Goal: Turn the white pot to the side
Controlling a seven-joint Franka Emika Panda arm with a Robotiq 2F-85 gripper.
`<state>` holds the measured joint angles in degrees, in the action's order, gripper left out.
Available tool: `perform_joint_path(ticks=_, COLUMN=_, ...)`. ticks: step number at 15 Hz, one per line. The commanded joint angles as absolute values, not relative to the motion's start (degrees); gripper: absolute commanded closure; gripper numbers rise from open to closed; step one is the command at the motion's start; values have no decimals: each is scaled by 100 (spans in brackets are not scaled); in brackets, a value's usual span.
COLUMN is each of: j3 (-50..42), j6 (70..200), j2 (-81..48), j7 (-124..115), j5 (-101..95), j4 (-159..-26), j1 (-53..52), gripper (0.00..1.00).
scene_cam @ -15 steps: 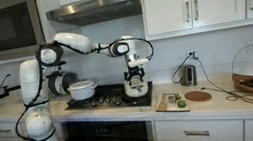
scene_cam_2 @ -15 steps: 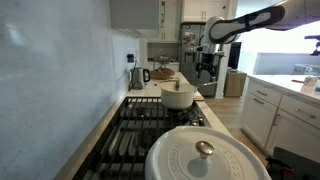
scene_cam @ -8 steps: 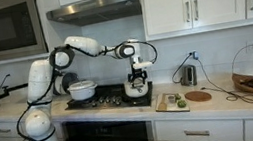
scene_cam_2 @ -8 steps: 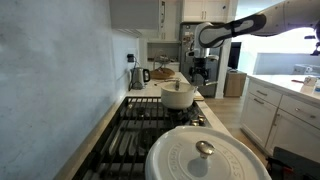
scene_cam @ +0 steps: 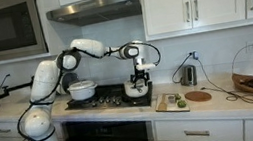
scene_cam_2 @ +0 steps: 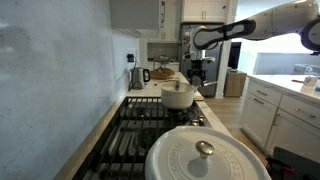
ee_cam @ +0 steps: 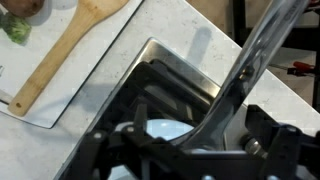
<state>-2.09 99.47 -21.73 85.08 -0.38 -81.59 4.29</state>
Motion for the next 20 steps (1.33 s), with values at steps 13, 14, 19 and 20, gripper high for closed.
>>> perform_joint_path(ticks=13, j3=-2, j6=9139, j2=-2584, j7=8316, j5=25, j4=-7573, j1=552, gripper=0)
perform_joint_path(ticks=14, j3=14, j6=9122, j2=-2598, j7=8312, j5=30, j4=-7561, j1=552, gripper=0)
perform_joint_path(ticks=19, j3=55, j6=9106, j2=-2637, j7=8101, j5=53, j4=-7520, j1=549, gripper=21)
perform_joint_path(ticks=20, j3=57, j6=9110, j2=-2639, j7=8056, j5=59, j4=-7515, j1=551, gripper=28)
